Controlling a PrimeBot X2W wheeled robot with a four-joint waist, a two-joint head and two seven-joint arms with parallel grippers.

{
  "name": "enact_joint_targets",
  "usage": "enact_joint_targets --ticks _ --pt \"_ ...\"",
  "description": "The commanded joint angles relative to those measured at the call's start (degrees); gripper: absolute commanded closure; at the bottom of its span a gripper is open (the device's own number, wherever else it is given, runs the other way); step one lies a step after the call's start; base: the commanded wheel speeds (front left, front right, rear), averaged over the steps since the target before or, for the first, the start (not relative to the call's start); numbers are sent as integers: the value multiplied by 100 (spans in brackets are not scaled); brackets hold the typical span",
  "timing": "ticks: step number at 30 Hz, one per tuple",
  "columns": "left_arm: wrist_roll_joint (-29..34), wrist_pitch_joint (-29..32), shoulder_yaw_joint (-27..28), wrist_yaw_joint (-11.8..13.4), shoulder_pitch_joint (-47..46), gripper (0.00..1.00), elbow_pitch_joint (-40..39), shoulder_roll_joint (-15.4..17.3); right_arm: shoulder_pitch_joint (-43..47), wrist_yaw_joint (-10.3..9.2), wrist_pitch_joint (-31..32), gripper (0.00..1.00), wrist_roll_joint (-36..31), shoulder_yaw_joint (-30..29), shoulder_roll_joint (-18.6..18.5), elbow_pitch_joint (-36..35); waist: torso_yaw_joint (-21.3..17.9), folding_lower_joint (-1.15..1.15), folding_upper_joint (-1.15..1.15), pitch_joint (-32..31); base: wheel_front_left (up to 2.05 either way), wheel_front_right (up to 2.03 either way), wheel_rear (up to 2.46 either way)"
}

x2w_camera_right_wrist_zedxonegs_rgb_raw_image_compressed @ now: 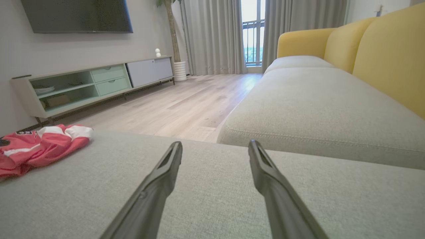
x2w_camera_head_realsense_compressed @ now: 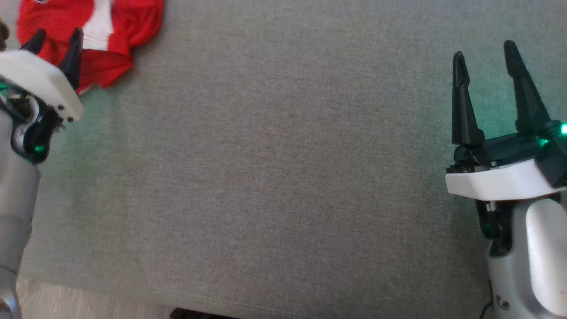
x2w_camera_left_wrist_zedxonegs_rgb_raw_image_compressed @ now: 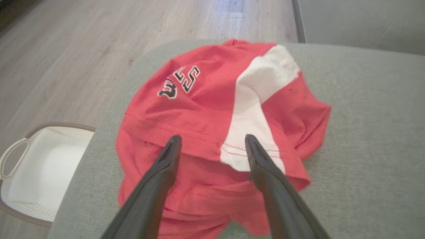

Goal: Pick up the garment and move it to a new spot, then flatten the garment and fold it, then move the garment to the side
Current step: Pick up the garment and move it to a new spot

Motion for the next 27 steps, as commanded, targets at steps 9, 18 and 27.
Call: enact_joint_targets --ticks 9,18,27 --pt "-599 305 -729 9 -837 0 792 324 -59 -4 225 0 -98 239 -106 -571 -138 -2 1 382 0 0 0" --pt "-946 -696 -1291 9 -945 100 879 461 14 -4 126 0 -46 271 -68 -373 -163 -2 1 -20 0 0 0" --pt "-1085 -1968 -1671 9 -962 100 447 636 128 -4 -236 0 177 340 26 169 -286 -2 1 -867 0 0 0"
